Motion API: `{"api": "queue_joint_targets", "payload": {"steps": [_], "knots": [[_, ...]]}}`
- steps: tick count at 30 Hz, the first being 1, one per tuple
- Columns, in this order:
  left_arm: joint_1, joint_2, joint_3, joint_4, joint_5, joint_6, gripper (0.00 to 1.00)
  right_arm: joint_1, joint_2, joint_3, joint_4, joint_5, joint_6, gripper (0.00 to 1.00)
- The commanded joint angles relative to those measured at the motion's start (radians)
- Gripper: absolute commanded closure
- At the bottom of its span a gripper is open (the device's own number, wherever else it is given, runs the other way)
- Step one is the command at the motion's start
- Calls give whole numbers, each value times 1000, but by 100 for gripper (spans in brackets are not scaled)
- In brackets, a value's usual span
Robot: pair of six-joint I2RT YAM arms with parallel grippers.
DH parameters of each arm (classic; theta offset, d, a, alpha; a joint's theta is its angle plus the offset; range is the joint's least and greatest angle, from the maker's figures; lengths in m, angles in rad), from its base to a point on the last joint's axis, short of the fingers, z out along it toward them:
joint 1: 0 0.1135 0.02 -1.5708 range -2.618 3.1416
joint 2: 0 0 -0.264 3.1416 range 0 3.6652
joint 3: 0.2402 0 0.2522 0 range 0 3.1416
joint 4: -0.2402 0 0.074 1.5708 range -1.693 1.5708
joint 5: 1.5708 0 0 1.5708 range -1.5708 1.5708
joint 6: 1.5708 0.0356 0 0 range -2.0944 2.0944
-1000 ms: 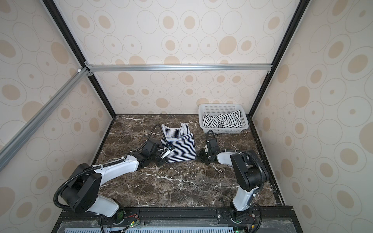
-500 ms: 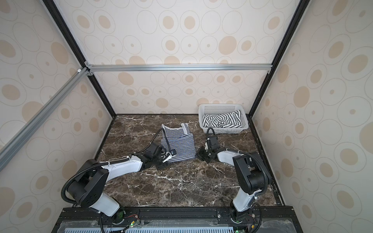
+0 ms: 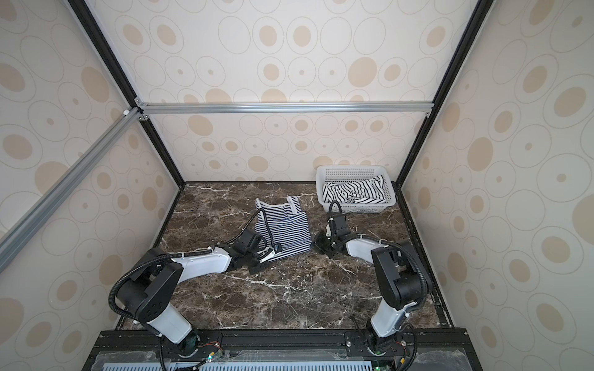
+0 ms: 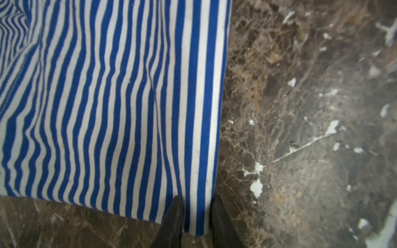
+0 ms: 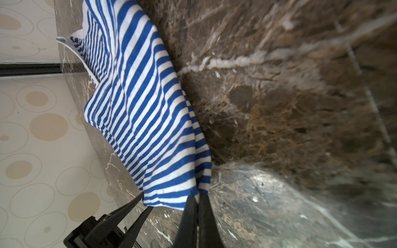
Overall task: Fold and stack tank tops
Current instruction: Fold the tank top at the center of the table.
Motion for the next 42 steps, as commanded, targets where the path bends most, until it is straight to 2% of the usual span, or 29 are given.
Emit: {"api": "queue_joint_targets", "payload": {"steps": [1, 4, 7, 18, 23, 29, 34, 42], "knots": [[-8, 3, 28, -44, 29, 14, 94, 5, -19, 19, -23, -1, -10, 97], [-8, -34, 40, -88, 69, 8, 99, 5, -51, 12, -43, -1, -18, 97], [-8, -89, 55, -154, 128, 11, 100, 5, -110, -5, -82, 3, -30, 98], [-44, -247, 163, -555, 492, 68, 98, 5, -550, -51, -436, 76, -81, 97], [-59, -261, 260, -714, 627, 123, 98, 5, -635, 18, -572, 73, -97, 97], [-58, -270, 367, -778, 704, 141, 98, 6, -627, 105, -649, 74, -103, 97], [-42, -267, 381, -658, 641, 84, 100, 6, -573, 149, -613, 89, -101, 97], [70, -99, 400, -590, 632, 123, 100, 6, -261, 288, -548, 53, -152, 96]]}}
